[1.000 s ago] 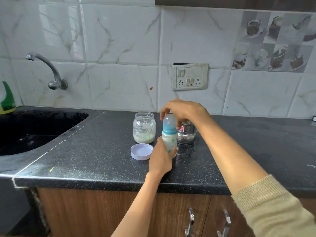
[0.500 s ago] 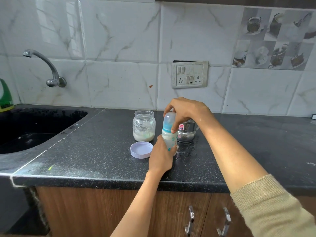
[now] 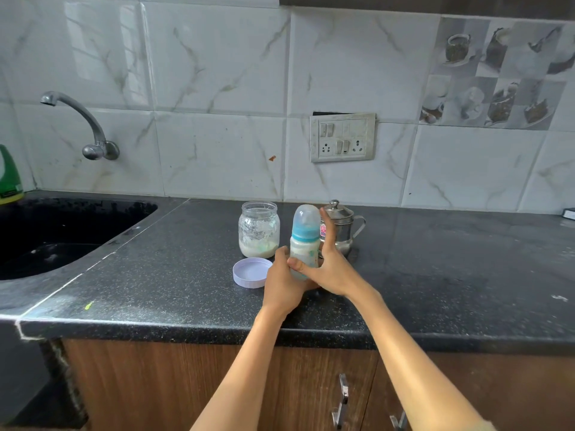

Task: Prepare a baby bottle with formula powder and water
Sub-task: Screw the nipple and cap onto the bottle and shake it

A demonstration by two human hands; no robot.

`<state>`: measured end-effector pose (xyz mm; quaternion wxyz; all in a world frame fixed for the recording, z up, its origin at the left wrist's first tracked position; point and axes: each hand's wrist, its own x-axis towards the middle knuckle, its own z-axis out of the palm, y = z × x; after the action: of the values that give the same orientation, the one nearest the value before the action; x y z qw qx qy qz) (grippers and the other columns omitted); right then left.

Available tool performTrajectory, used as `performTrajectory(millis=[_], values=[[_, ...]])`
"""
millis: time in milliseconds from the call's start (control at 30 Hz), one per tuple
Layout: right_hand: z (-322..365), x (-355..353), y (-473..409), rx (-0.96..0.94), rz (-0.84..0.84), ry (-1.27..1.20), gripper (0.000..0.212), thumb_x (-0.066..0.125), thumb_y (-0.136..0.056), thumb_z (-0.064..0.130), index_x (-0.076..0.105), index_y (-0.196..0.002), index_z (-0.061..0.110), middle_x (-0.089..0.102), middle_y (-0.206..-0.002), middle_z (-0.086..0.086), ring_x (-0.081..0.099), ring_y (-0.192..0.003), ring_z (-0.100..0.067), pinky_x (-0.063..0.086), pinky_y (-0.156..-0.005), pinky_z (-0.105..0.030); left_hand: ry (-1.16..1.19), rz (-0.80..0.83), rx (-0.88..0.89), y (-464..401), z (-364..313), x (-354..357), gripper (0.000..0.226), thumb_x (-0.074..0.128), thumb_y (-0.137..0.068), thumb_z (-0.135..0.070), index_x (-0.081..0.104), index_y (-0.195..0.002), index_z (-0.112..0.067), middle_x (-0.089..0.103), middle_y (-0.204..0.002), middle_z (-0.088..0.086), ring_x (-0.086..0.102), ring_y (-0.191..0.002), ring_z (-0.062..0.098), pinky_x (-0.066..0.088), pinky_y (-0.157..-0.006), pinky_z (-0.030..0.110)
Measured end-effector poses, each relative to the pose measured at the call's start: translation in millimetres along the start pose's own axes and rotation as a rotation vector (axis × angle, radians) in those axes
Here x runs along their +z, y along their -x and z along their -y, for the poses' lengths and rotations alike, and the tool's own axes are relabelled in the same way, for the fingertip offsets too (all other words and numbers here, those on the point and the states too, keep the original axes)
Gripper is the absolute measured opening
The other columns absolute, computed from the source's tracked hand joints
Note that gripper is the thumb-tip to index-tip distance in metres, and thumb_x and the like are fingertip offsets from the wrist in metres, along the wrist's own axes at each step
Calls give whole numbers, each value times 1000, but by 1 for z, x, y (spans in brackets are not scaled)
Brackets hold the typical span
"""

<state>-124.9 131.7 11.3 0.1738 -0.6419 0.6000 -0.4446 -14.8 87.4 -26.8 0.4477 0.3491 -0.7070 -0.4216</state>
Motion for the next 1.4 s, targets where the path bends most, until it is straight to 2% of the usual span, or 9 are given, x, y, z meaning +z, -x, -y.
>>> performTrajectory(millis=[300,533,700,833,967,1100,1200,1267,1400], values=[[-3,-4,-14,-80,-42,108,117,78,-71,17,-12,-139,47,59,-107,2,63,-90,-13,45,-81,-23,142,-24,-15,9,-10,-3,79,70,-68,1,30,-136,-6,60,-111,-9,59,-91,-7,46,-70,7],[28,-30,-39,-245,-398,-120,114,82,-63,24,-3,-136,44,48,-122,8,64,-94,-26,53,-87,-46,308,-152,-70,10,-19,-4,61,52,-82,-2,30,-138,-13,47,-131,3,47,-122,18,44,-99,35],[25,-31,-17,-113,-33,164,111,79,-71,18,-7,-139,34,48,-105,5,58,-89,-13,48,-89,-34,346,-151,-71,10,-18,-7,60,47,-80,-2,32,-138,-10,49,-131,6,51,-110,16,42,-73,17],[22,-37,-27,-172,-310,-64,105,81,-66,14,2,-132,37,53,-107,-4,63,-87,-25,51,-80,-30,339,-159,-84,10,-19,-6,56,42,-83,6,33,-137,-9,51,-128,6,52,-96,5,40,-72,15],[21,-33,-19,-141,-42,178,100,80,-67,15,2,-128,36,50,-105,3,62,-92,-23,52,-83,-30,359,-142,-96,11,-19,-6,57,47,-81,-2,33,-137,-10,52,-128,6,53,-98,10,42,-71,16],[16,-35,-23,-188,-298,6,97,79,-67,10,3,-120,39,47,-112,-3,60,-96,-24,51,-83,-30,350,-134,-108,11,-21,-7,62,46,-75,-13,35,-135,-10,53,-125,5,53,-92,8,41,-71,16],[20,-37,-18,-148,-15,177,97,80,-68,15,0,-118,41,45,-106,4,59,-93,-20,52,-83,-30,354,-138,-111,13,-20,-6,62,44,-70,-18,37,-132,-12,54,-126,6,53,-103,17,42,-78,22],[21,-39,-20,-163,-151,93,94,79,-69,11,3,-118,37,44,-109,-1,59,-87,-15,53,-84,-30,354,-134,-118,12,-21,-7,61,43,-67,-22,40,-127,-16,56,-123,4,53,-95,15,41,-74,20],[25,-45,-23,-153,-66,176,94,78,-70,11,5,-129,25,42,-96,9,51,-80,-5,46,-68,-7,352,-118,-124,12,-19,-6,50,43,-74,-15,43,-124,-16,58,-123,5,55,-97,12,42,-73,21]])
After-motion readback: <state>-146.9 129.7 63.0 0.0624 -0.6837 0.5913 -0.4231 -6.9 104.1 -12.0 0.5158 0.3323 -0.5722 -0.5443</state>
